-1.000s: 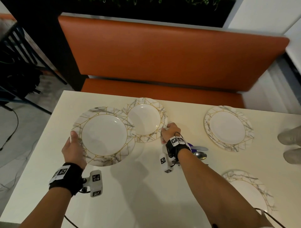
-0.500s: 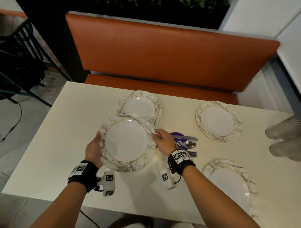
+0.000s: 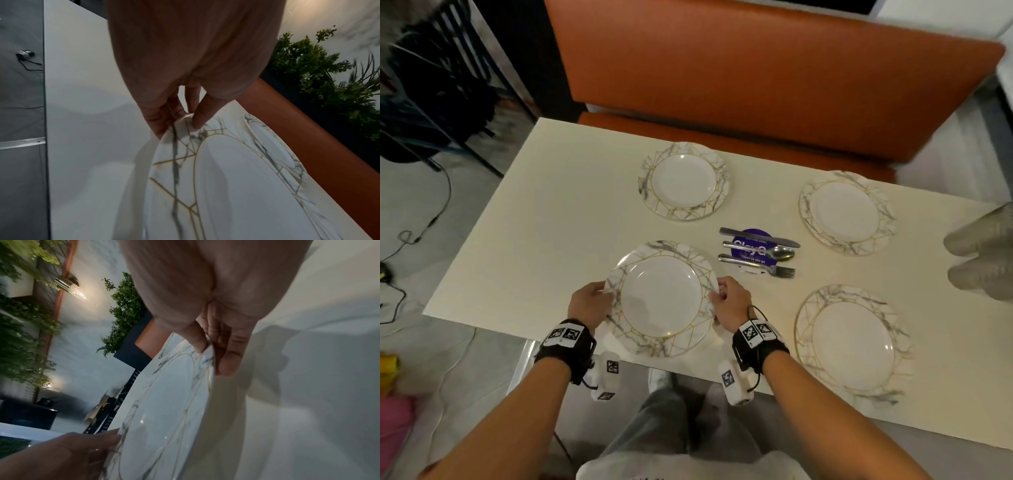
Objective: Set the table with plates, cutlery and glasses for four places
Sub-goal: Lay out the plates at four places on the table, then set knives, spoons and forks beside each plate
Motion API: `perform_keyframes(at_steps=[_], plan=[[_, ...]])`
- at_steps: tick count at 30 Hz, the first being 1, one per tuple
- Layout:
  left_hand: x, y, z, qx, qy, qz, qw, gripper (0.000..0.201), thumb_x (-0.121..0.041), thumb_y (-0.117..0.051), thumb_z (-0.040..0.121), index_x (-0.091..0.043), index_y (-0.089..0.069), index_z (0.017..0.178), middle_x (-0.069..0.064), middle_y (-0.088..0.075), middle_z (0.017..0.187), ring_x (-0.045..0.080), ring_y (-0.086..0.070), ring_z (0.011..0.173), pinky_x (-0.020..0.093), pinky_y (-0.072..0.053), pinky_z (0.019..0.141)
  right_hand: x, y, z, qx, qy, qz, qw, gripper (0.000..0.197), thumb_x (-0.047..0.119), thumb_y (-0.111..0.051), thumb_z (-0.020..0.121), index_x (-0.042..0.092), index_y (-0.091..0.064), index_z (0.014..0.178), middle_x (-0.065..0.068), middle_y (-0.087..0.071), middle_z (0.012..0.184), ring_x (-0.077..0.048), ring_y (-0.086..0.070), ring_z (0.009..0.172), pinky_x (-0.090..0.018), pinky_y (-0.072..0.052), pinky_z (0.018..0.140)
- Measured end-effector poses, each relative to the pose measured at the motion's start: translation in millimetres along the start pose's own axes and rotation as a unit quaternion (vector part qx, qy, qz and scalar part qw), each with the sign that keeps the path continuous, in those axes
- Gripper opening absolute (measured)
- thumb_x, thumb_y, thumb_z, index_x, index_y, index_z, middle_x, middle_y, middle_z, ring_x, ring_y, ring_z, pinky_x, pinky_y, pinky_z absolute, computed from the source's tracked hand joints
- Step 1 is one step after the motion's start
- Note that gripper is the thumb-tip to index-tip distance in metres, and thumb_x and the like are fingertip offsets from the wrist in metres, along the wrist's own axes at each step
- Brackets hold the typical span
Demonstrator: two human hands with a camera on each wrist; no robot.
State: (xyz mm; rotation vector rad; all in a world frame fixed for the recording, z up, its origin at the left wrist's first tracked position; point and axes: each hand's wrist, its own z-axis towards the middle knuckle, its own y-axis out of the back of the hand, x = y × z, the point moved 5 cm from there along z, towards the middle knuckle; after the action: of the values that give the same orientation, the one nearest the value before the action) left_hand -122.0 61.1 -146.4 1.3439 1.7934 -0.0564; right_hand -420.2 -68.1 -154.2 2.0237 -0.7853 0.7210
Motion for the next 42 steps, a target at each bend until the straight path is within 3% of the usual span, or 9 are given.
perform_keyframes(at_steps=[3,14,19,23,26,29,32,36,42], plan=[[6,12,2,-0.011,-0.01,0.016,1.0,0.037,-0.01,-0.065,0.08,-0.016,-0.07,0.116,0.005,-0.075,0.097,0.031,-0.072,0.091,0.051,-0.061,0.09,-5,-13,-4,-0.001,-0.015,-0.004,1.0,0.032,0.02,-0.064,0.096,0.018,-0.055,0.127,-0.001,-0.068,0.094,-0.027,-0.072,0.083,-0.047,-0.062,0.08],[7,30,22,0.019,-0.072,0.078,0.994,0.032,-0.01,-0.064,0.083,-0.04,-0.07,0.093,-0.006,-0.078,0.091,0.026,-0.074,0.087,0.048,-0.062,0.086,-9,-38,-20,-0.04,-0.073,-0.018,0.996,0.034,0.017,-0.066,0.094,0.021,-0.054,0.125,0.0,-0.065,0.094,-0.029,-0.073,0.084,-0.047,-0.062,0.079],[3,35,29,0.039,-0.081,0.103,0.991,0.038,-0.005,-0.059,0.083,-0.039,-0.07,0.095,-0.004,-0.078,0.091,0.027,-0.075,0.085,0.048,-0.063,0.084,-7,-41,-26,-0.04,-0.082,-0.011,0.996,0.035,0.017,-0.065,0.094,0.021,-0.054,0.126,0.0,-0.065,0.093,-0.026,-0.072,0.087,-0.046,-0.063,0.08],[-1,34,26,0.048,-0.082,0.104,0.99,0.026,-0.014,-0.061,0.089,-0.028,-0.072,0.108,0.001,-0.077,0.092,0.029,-0.074,0.077,0.046,-0.061,0.087,-5,-35,-32,-0.034,-0.068,-0.031,0.997,0.033,0.018,-0.063,0.096,0.02,-0.054,0.128,0.004,-0.063,0.087,-0.019,-0.066,0.086,-0.03,-0.055,0.081],[-6,35,23,0.03,-0.088,0.145,0.985,0.029,-0.013,-0.06,0.092,-0.018,-0.066,0.119,0.006,-0.073,0.107,0.03,-0.07,0.094,0.037,-0.054,0.09,-6,-28,-35,-0.027,-0.071,-0.031,0.997,0.03,0.019,-0.062,0.096,0.019,-0.056,0.126,-0.002,-0.067,0.095,-0.02,-0.066,0.092,-0.026,-0.049,0.08],[-22,33,20,-0.004,-0.136,0.183,0.974,0.035,-0.012,-0.063,0.09,-0.013,-0.064,0.125,0.011,-0.067,0.119,0.033,-0.062,0.111,0.042,-0.049,0.098,-9,-14,-38,-0.042,-0.062,-0.025,0.997,0.028,0.017,-0.062,0.095,0.019,-0.059,0.123,-0.003,-0.068,0.101,-0.02,-0.066,0.094,-0.025,-0.049,0.081],[-40,17,12,-0.011,-0.176,0.199,0.964,0.029,-0.016,-0.064,0.09,-0.017,-0.065,0.12,0.01,-0.066,0.117,0.034,-0.06,0.112,0.045,-0.049,0.099,-11,7,-41,-0.066,-0.044,-0.02,0.997,0.022,0.01,-0.059,0.093,0.02,-0.066,0.112,0.001,-0.066,0.098,-0.021,-0.065,0.096,-0.028,-0.052,0.086],[-72,-30,-4,0.043,-0.234,0.198,0.951,0.019,-0.013,-0.061,0.095,-0.017,-0.069,0.112,0.005,-0.071,0.111,0.024,-0.064,0.099,0.031,-0.046,0.09,-12,46,-33,-0.106,-0.027,-0.023,0.994,0.027,0.004,-0.055,0.09,0.028,-0.069,0.093,0.007,-0.07,0.093,-0.017,-0.068,0.092,-0.028,-0.055,0.085],[-127,-123,-27,0.125,-0.264,0.2,0.935,0.02,-0.01,-0.057,0.097,-0.014,-0.071,0.111,-0.002,-0.069,0.107,0.015,-0.061,0.097,0.021,-0.042,0.086,-17,122,0,-0.147,-0.017,-0.02,0.989,0.024,0.006,-0.055,0.092,0.02,-0.074,0.096,-0.001,-0.074,0.1,-0.017,-0.066,0.089,-0.026,-0.053,0.083]])
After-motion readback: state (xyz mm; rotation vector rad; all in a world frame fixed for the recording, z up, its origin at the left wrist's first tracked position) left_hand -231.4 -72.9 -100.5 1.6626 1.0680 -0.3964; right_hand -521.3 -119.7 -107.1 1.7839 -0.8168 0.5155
